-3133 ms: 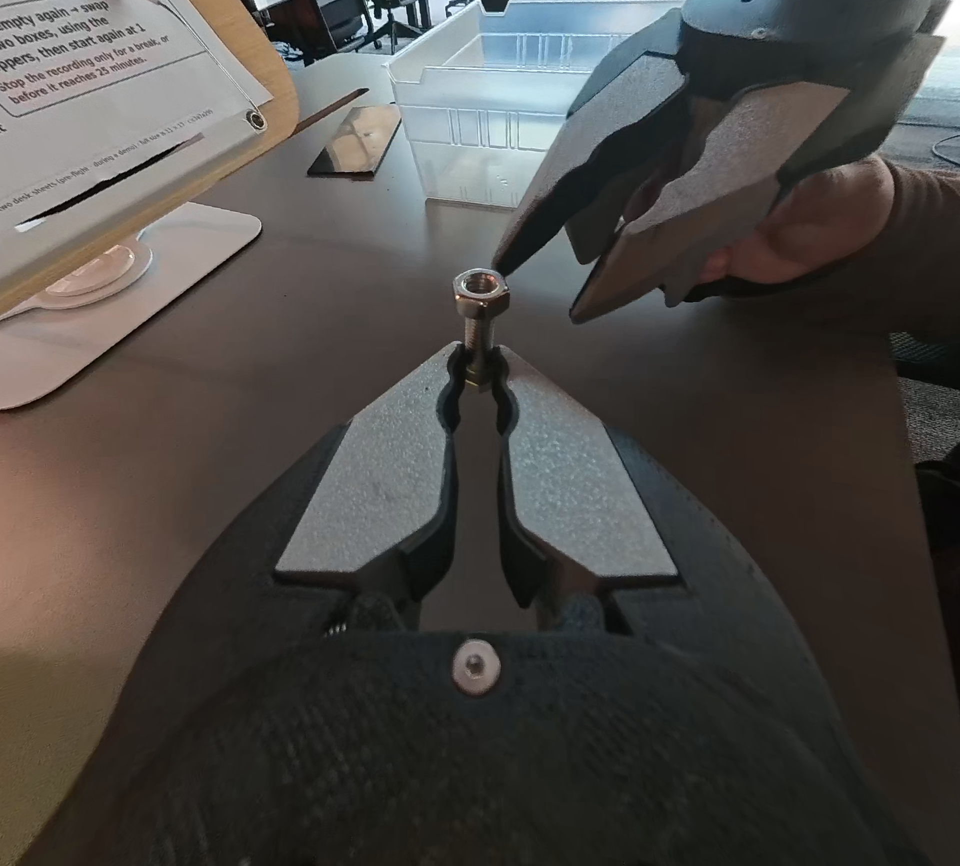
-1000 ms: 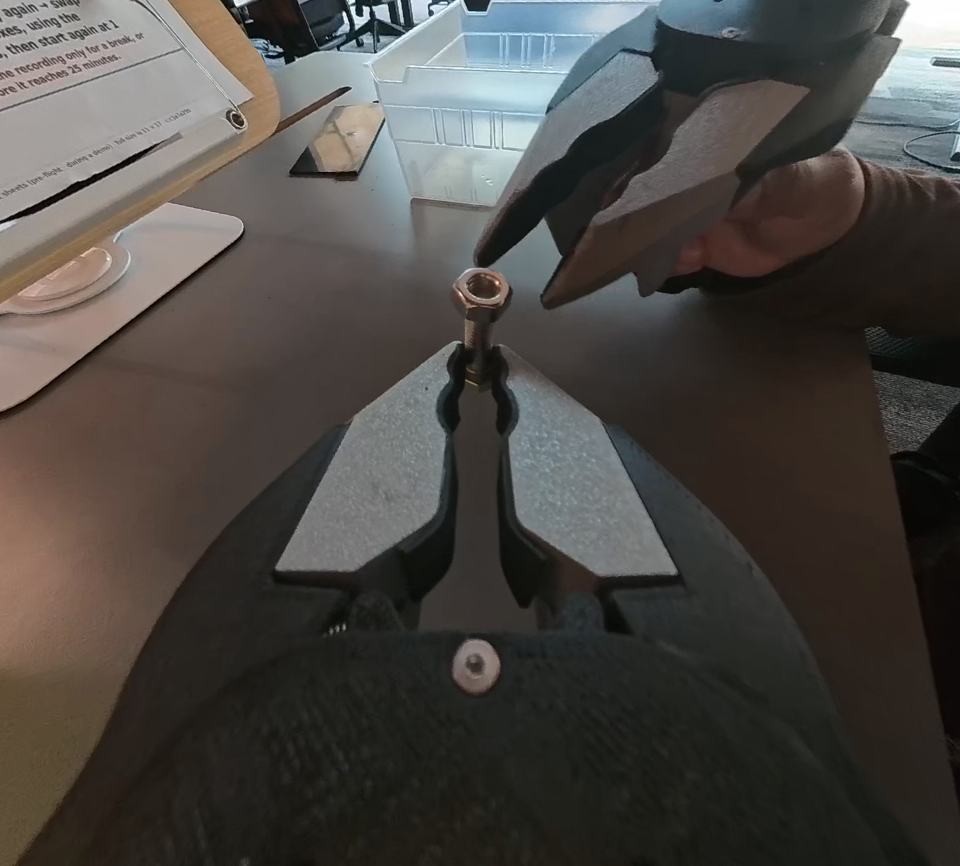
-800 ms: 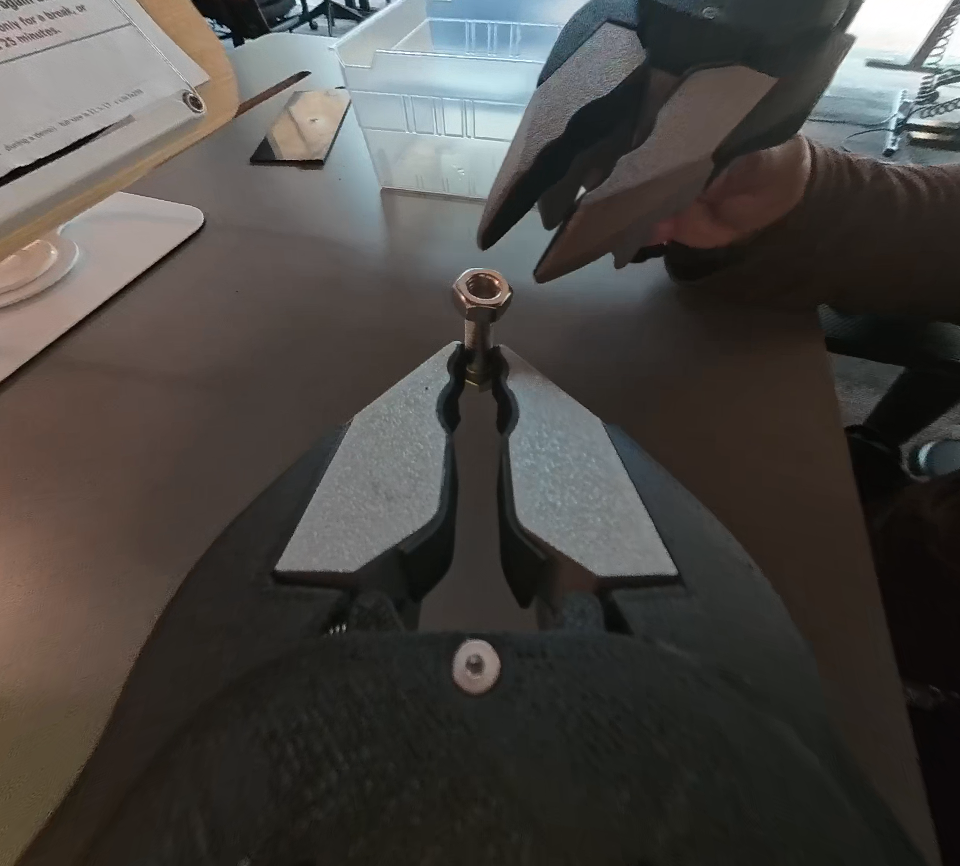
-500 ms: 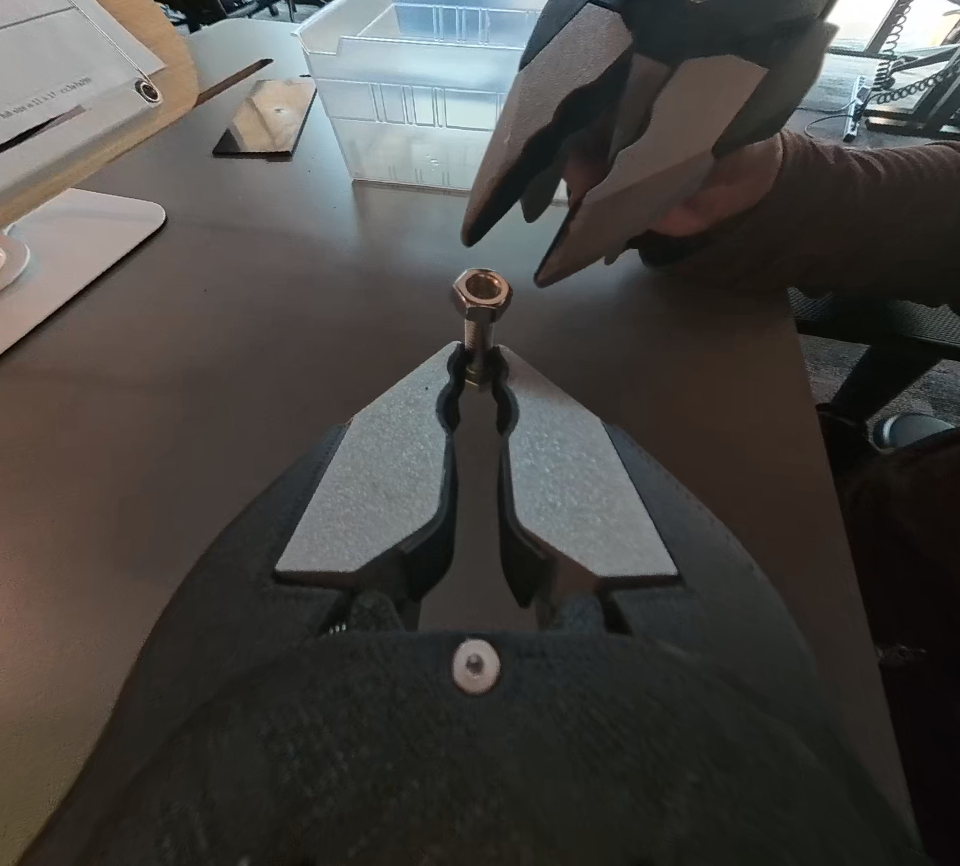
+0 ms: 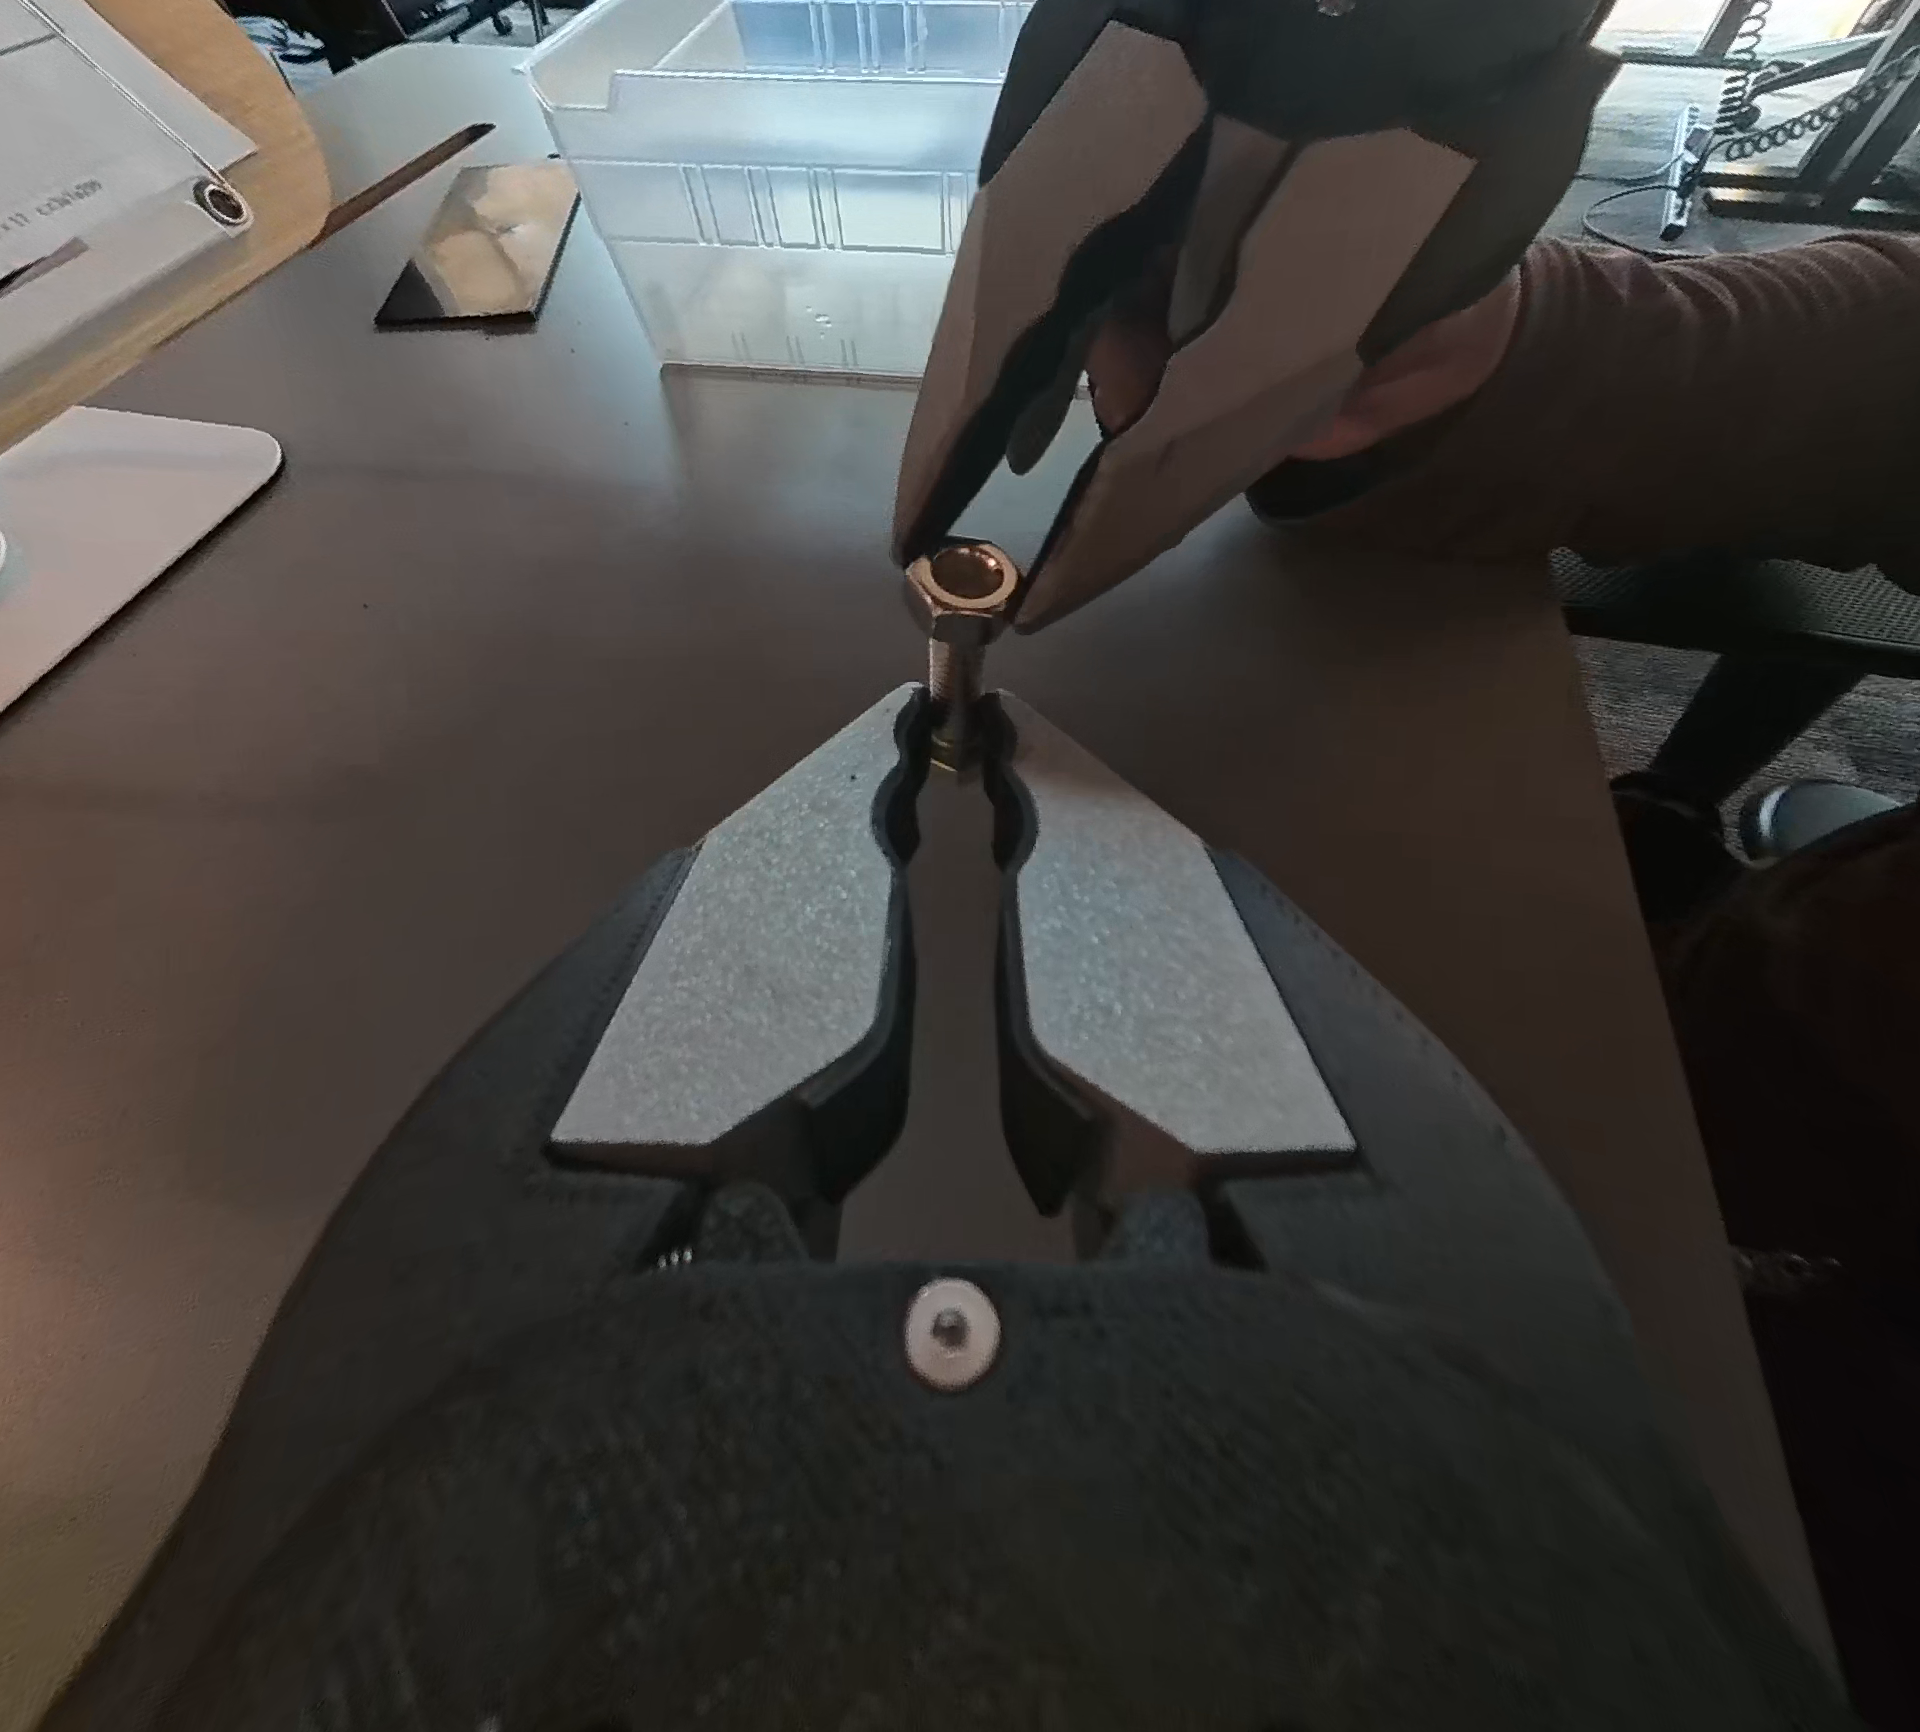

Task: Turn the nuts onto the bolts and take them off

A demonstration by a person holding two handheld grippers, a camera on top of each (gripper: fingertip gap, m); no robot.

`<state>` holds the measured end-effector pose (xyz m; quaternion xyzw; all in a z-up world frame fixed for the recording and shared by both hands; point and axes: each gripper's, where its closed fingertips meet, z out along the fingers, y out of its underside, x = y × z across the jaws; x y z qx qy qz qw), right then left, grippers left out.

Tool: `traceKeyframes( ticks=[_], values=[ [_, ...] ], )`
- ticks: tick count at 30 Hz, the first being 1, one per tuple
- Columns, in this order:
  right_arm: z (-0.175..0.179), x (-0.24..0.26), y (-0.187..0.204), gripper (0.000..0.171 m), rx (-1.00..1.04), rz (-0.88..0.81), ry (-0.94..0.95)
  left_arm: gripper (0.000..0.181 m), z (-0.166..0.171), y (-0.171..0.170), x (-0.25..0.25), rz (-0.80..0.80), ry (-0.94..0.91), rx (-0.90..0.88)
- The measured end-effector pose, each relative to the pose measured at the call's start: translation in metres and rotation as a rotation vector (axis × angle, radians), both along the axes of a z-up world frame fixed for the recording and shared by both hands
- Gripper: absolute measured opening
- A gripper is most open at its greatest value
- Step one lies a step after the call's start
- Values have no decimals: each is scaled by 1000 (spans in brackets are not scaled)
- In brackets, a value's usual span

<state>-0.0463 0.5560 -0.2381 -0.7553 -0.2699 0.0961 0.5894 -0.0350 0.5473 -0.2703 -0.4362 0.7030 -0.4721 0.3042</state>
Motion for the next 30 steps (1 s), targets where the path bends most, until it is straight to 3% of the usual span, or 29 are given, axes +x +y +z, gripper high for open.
traceKeyframes(
  ticks=[15, 30],
  values=[
    [1, -1, -2, 13, -62, 43, 128, 8, 1, -2, -1, -8, -19, 33],
    [-1, -1, -3, 13, -35, 39, 72, 8, 1, -2, -1, 8, -19, 54]
  ],
)
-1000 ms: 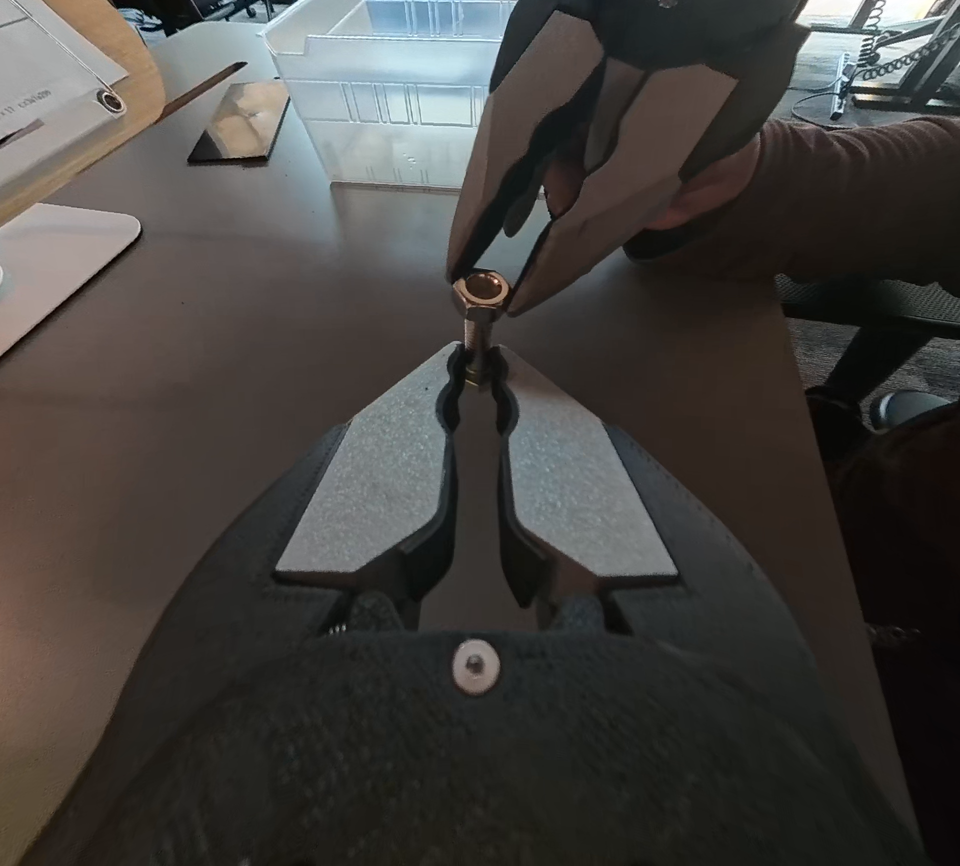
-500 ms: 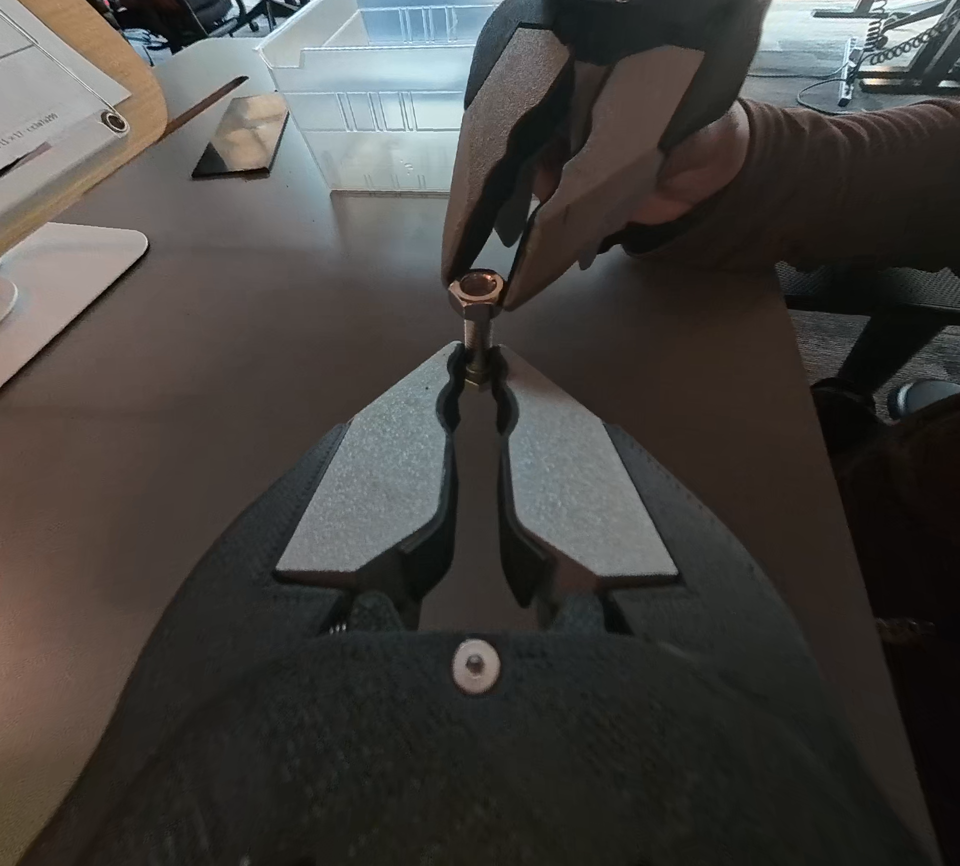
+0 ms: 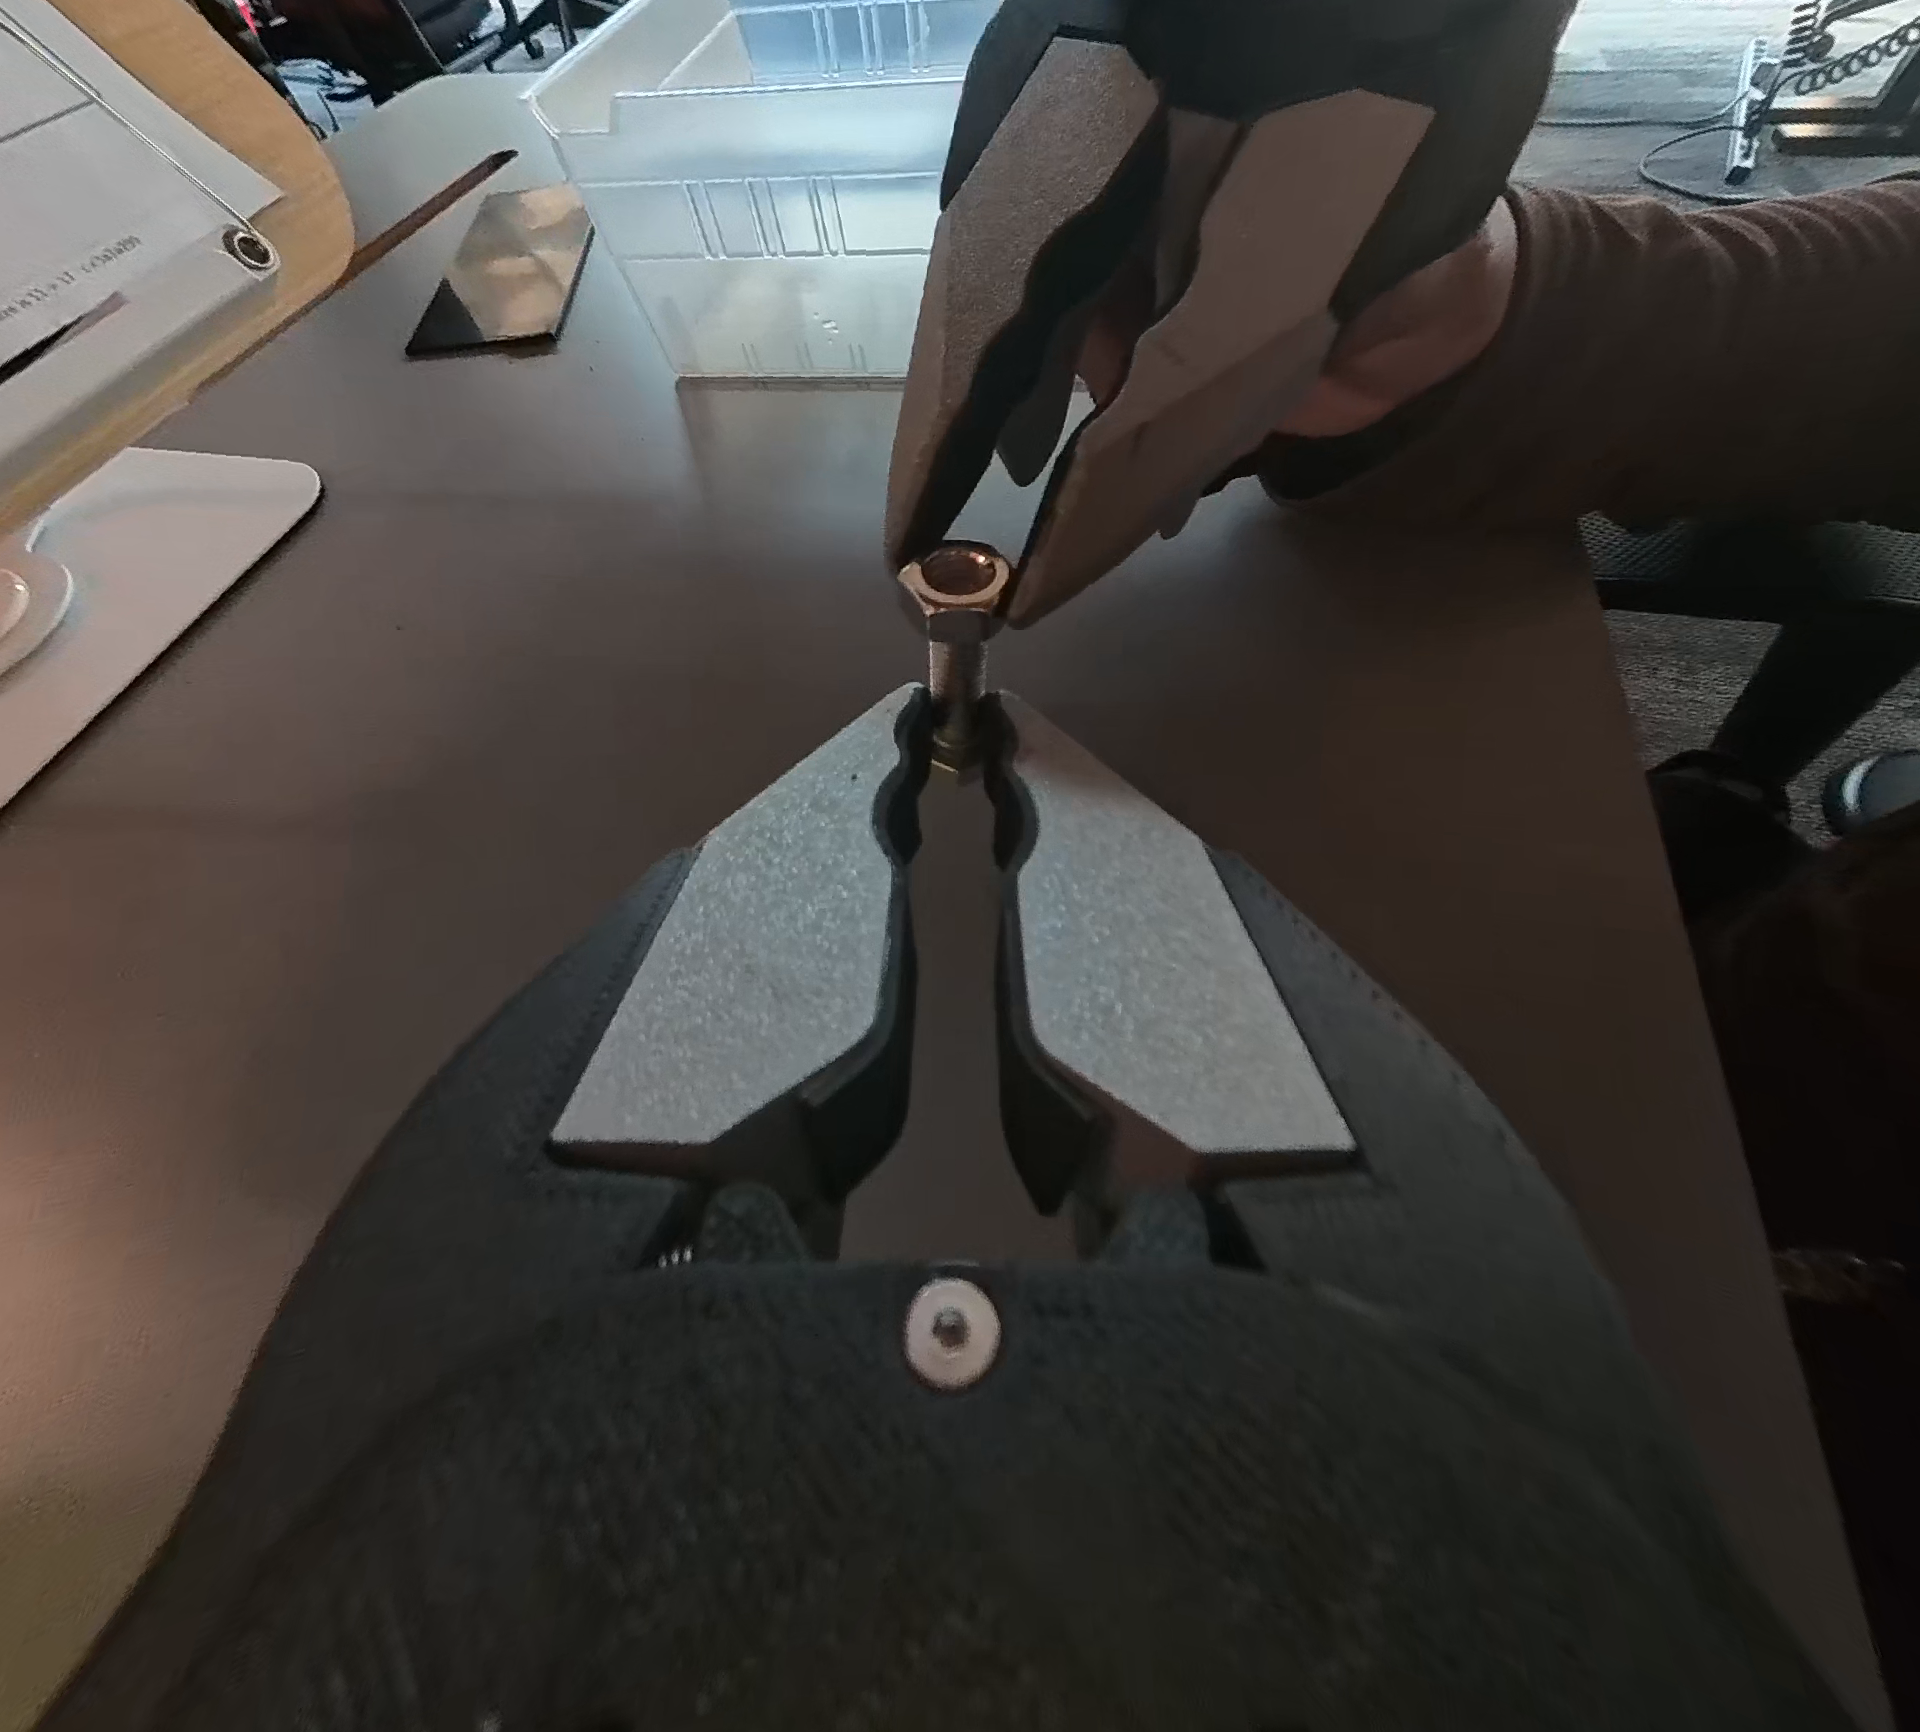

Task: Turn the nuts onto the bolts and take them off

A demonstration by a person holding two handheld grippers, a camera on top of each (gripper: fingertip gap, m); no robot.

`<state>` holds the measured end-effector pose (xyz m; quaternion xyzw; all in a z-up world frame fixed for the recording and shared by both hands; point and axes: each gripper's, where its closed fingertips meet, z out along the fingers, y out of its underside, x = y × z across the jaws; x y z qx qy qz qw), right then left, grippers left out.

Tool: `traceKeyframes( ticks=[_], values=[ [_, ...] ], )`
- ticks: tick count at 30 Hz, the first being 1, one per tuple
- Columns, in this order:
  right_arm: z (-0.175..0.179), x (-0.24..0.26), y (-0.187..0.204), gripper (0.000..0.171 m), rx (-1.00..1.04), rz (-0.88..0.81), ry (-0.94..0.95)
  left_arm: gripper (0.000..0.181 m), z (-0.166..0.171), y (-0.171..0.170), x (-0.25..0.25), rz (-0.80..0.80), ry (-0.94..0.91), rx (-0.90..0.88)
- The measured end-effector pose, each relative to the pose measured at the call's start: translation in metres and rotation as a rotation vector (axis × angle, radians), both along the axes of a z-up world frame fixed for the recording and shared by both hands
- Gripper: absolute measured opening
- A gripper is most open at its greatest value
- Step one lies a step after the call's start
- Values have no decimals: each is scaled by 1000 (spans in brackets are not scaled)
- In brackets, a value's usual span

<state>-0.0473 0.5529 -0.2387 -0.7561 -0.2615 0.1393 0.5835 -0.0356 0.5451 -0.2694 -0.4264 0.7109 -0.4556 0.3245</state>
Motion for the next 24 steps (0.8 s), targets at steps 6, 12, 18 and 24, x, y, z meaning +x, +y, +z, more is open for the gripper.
traceKeyframes(
  ticks=[6, 12, 18, 24],
  values=[
    [-3, 1, 2, 13, 8, -18, -40, 8, -3, 2, 1, 12, 11, 5],
    [-4, 4, 6, 13, 5, -67, -39, 8, -4, 6, 4, 57, 13, 2],
    [-3, 9, 13, 13, -9, -142, 1, 8, -3, 13, 9, 136, 8, 5],
    [-6, 11, 17, 13, -5, -255, 30, 8, -5, 17, 10, 204, 13, 12]
  ],
)
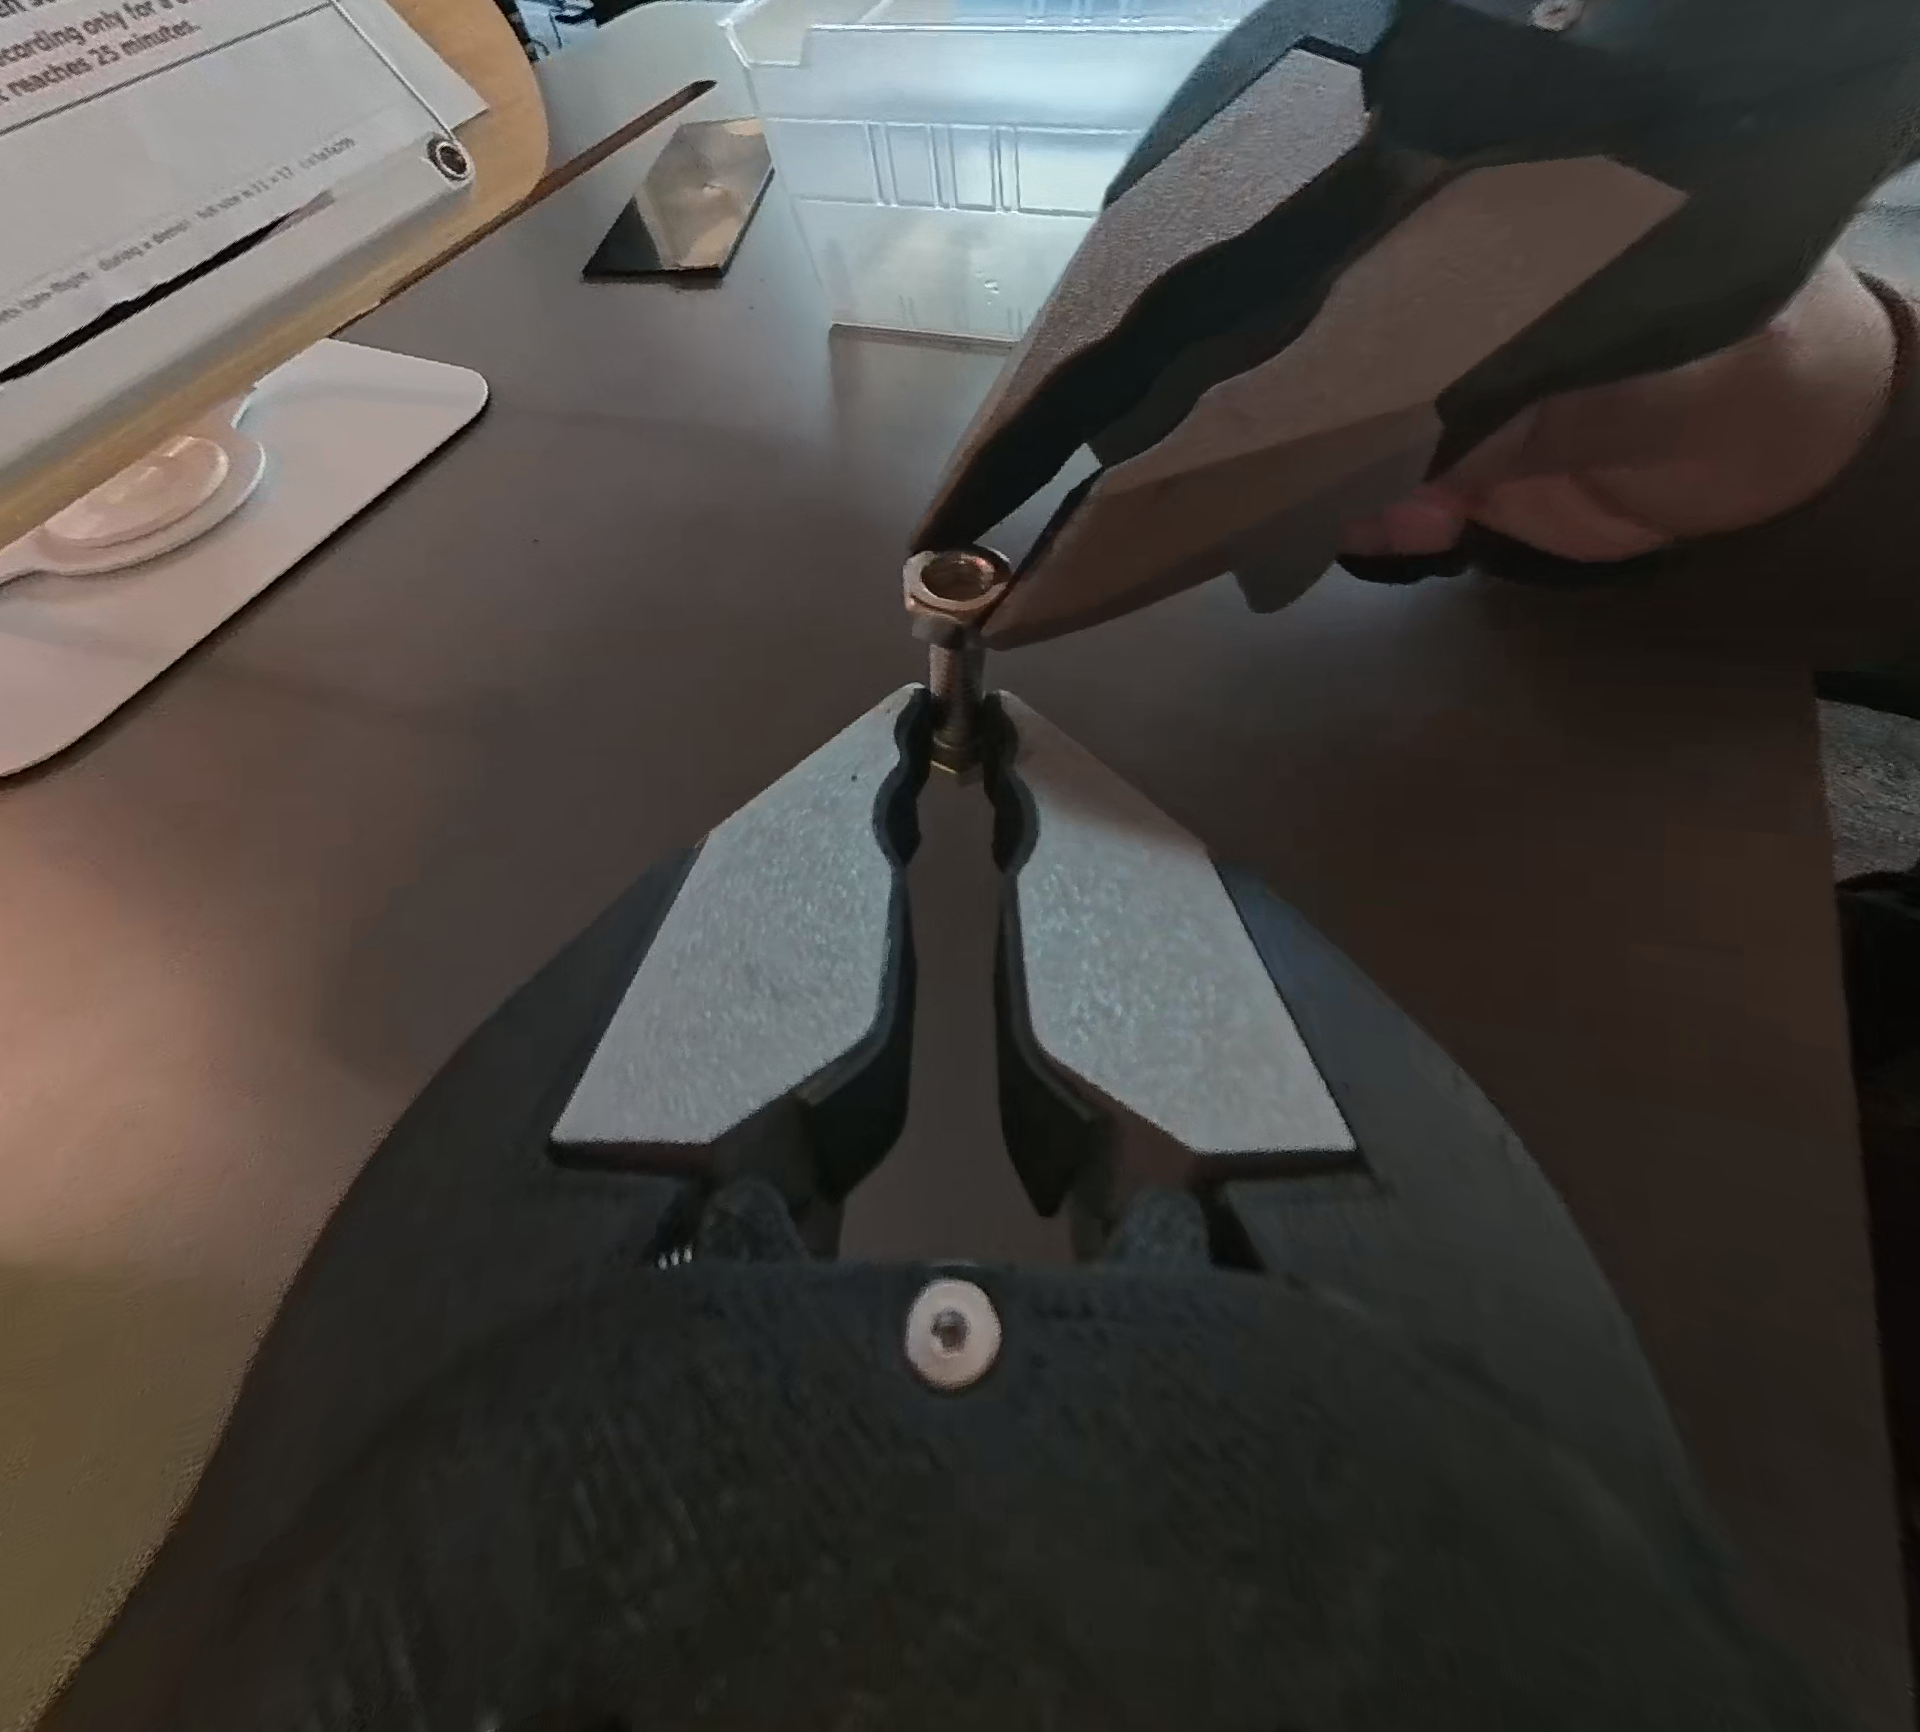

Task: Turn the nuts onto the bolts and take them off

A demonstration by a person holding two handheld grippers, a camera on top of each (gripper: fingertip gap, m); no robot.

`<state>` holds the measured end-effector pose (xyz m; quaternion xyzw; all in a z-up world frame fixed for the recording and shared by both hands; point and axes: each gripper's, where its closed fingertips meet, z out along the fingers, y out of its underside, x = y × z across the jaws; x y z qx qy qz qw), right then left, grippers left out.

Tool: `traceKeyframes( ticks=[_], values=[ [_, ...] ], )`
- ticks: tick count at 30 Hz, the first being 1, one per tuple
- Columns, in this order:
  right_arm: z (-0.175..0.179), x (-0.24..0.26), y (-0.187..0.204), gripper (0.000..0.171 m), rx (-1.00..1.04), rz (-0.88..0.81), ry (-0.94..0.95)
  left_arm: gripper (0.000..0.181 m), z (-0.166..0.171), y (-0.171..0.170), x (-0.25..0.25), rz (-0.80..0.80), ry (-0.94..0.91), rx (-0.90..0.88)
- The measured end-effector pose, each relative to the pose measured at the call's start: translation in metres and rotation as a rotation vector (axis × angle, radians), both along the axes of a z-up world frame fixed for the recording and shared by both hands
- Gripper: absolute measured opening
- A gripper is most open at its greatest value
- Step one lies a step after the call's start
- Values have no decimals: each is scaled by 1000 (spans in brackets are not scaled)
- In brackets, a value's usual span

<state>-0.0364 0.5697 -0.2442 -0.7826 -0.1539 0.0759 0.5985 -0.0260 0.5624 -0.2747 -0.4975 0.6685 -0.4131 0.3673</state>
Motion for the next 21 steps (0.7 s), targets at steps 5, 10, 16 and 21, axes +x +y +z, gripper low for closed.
traceKeyframes(
  ticks=[5, 10, 16, 21],
  values=[
    [-1, 0, 2, 13, 10, -97, -79, 7, -1, 3, 1, 29, -2, 26],
    [-3, 1, 3, 13, 3, -151, -28, 8, -3, 4, 1, 41, 4, 47],
    [-5, 4, 3, 13, 2, -222, -23, 8, -6, 5, 2, 58, 12, 57],
    [-6, 4, 5, 13, 6, -271, -27, 8, -7, 7, 3, 78, 18, 51]
  ],
)
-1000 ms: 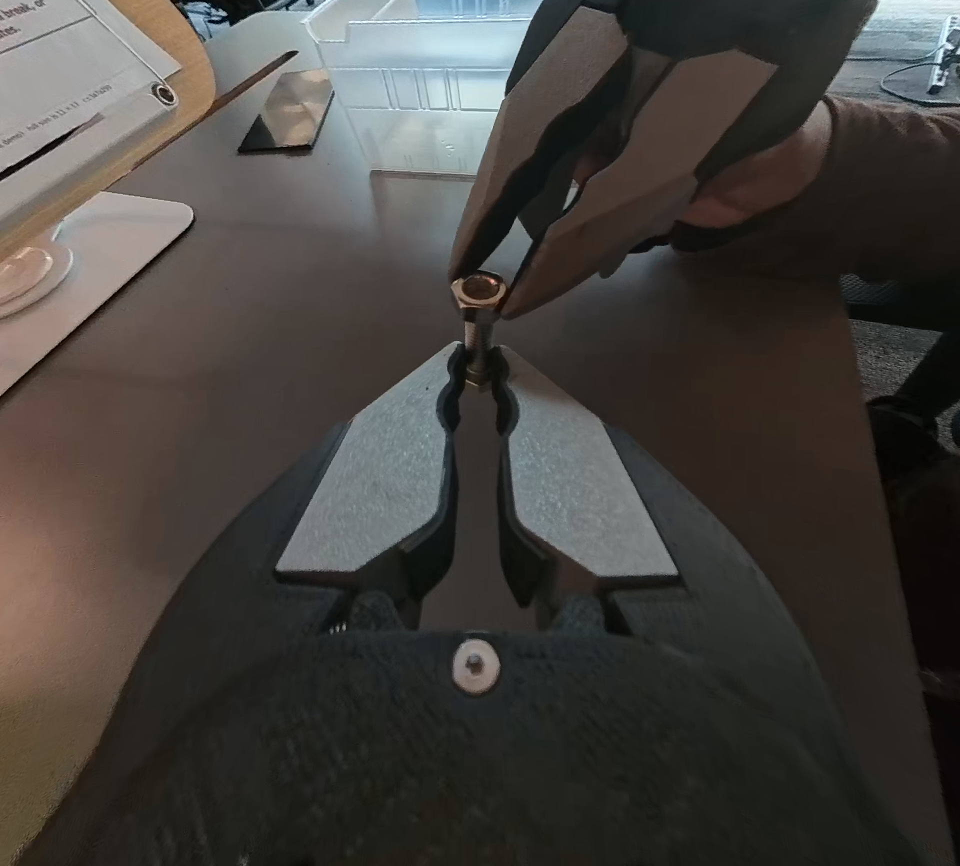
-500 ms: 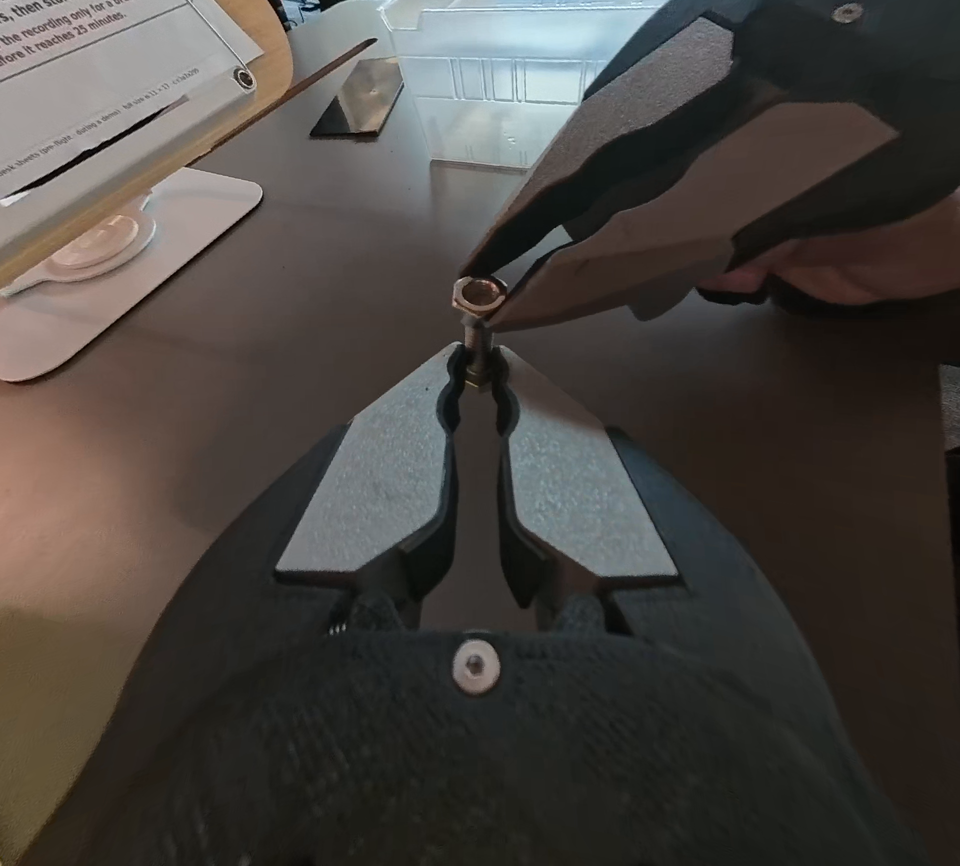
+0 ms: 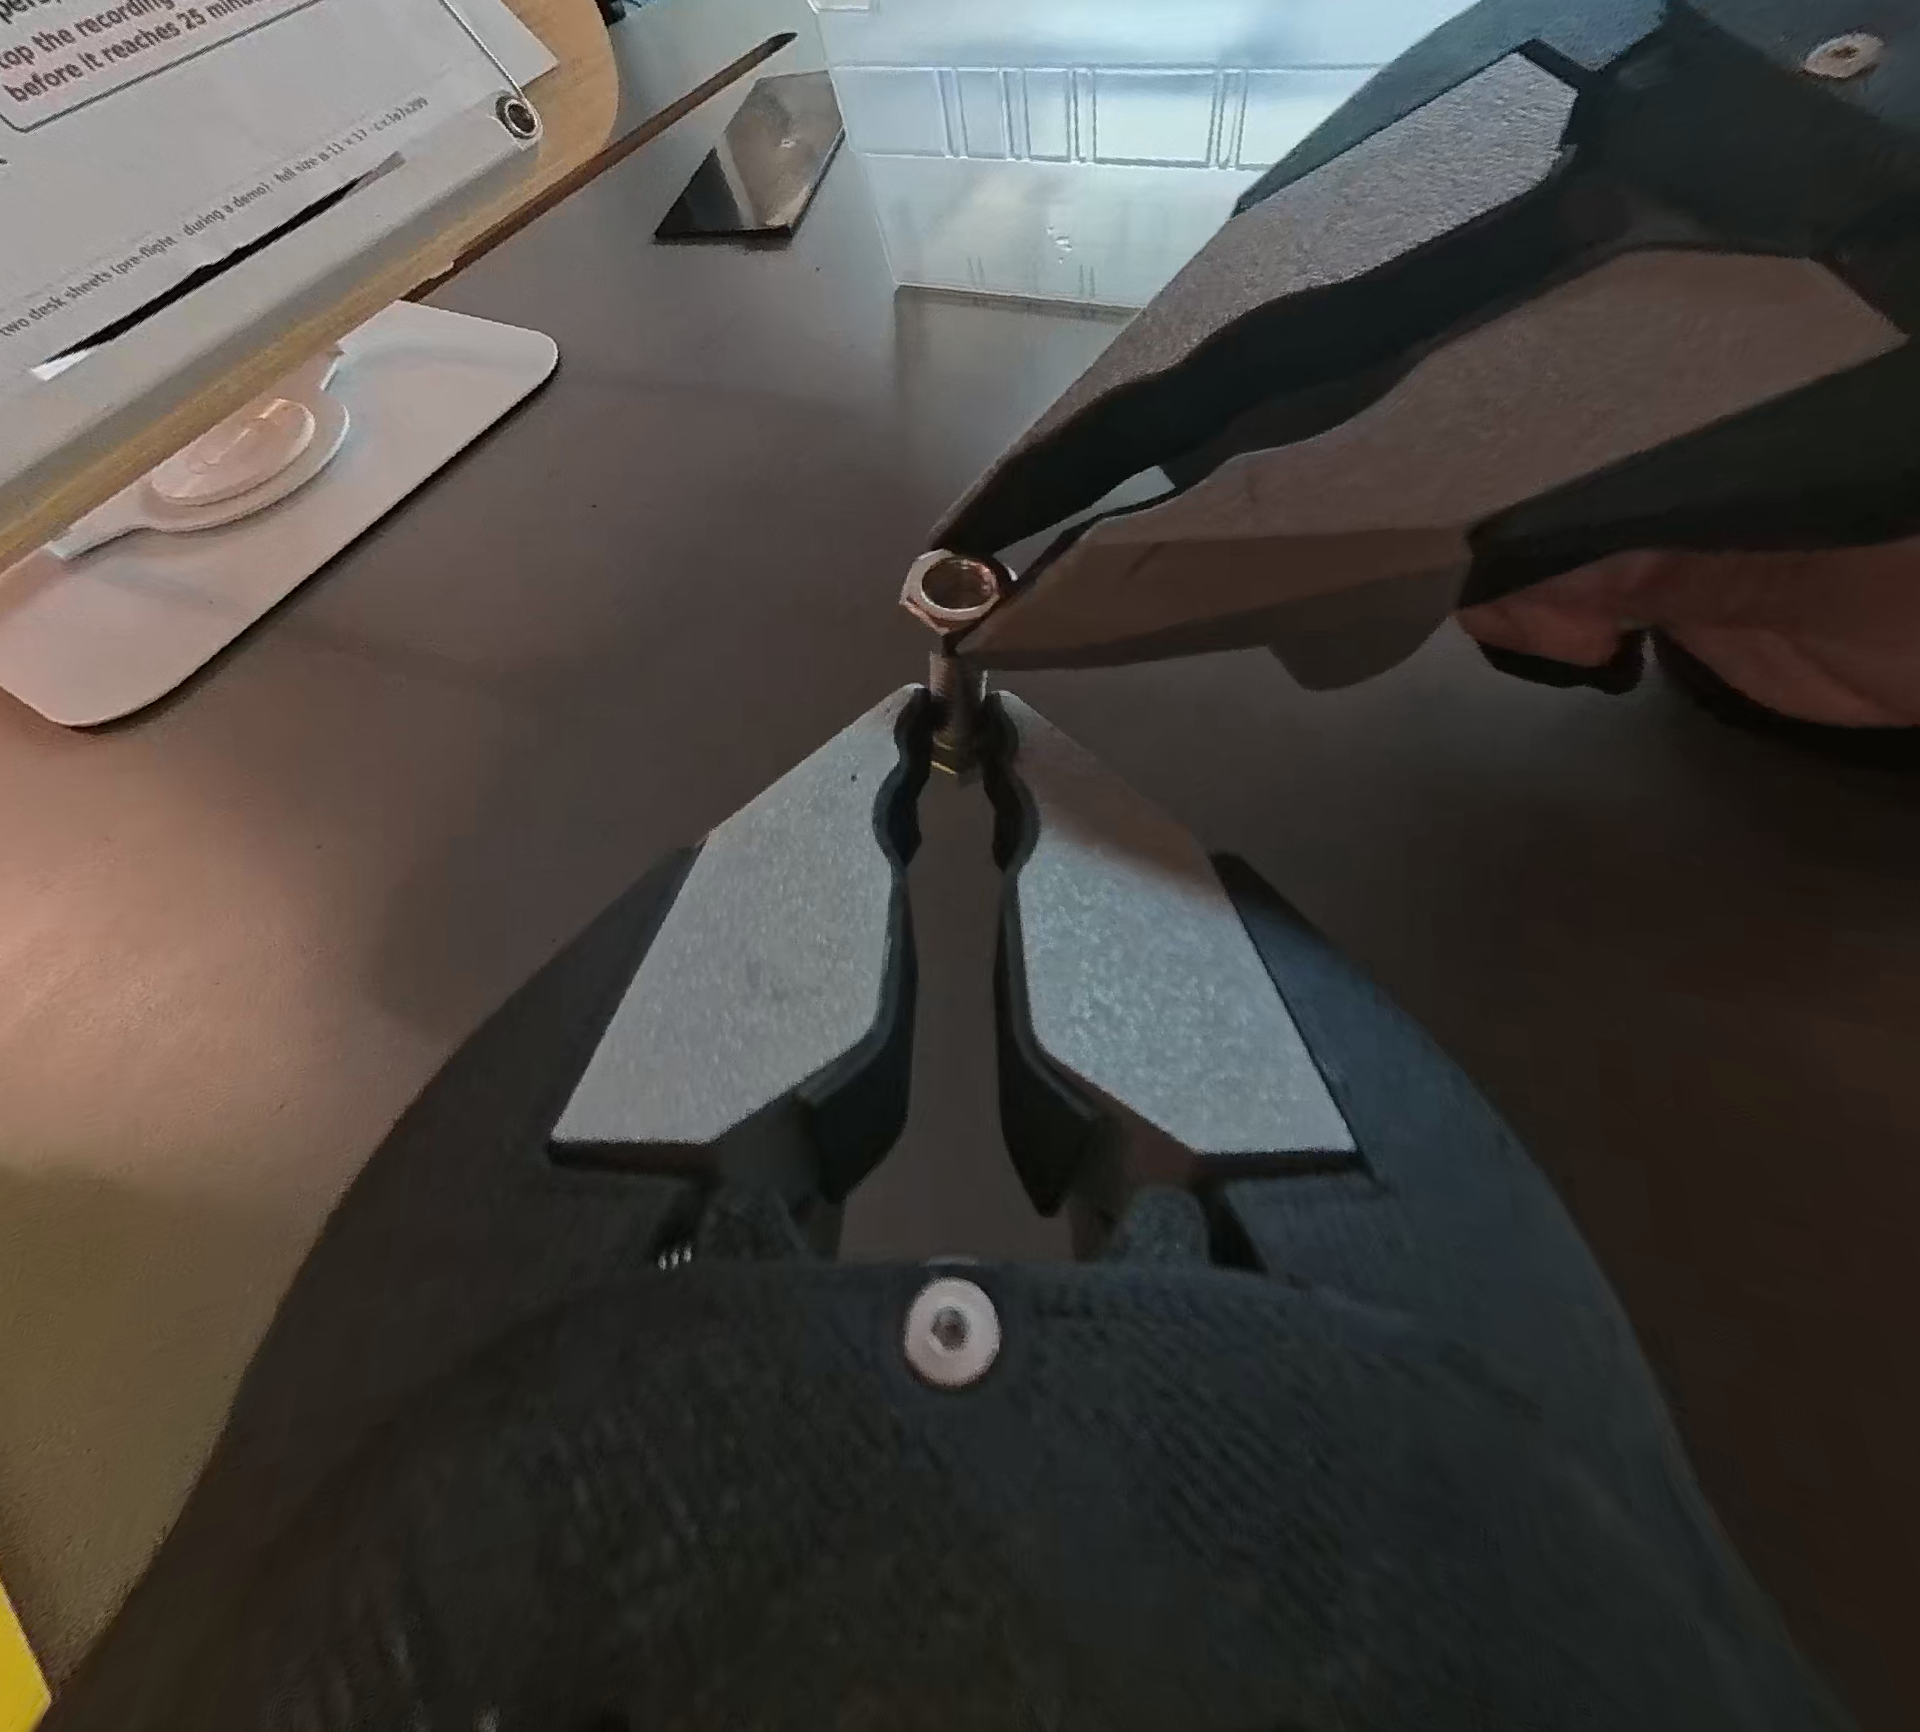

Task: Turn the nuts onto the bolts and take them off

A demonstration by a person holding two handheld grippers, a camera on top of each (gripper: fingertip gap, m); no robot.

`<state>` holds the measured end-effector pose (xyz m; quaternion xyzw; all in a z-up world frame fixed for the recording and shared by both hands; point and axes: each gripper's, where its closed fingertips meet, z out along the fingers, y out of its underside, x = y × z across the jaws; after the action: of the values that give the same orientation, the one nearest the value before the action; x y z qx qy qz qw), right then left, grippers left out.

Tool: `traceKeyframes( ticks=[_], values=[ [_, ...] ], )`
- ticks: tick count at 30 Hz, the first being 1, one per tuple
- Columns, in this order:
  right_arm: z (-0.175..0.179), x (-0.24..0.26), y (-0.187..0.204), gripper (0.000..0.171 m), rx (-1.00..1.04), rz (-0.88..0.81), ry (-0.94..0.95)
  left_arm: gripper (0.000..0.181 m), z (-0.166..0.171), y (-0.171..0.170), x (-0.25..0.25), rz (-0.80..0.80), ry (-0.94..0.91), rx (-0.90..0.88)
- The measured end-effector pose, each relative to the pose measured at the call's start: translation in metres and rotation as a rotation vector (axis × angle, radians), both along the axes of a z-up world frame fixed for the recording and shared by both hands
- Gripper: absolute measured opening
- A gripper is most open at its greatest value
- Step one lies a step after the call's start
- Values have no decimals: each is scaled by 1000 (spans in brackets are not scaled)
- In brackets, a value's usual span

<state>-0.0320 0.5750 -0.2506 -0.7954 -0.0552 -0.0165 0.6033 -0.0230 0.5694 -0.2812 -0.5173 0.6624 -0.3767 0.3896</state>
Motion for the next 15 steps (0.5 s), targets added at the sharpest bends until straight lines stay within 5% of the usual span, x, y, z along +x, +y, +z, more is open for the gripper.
traceKeyframes(
  ticks=[15],
  values=[
    [0, 1, -1, 14, 15, -8, 4, 8, 1, -2, 0, -25, -3, -19]
  ],
)
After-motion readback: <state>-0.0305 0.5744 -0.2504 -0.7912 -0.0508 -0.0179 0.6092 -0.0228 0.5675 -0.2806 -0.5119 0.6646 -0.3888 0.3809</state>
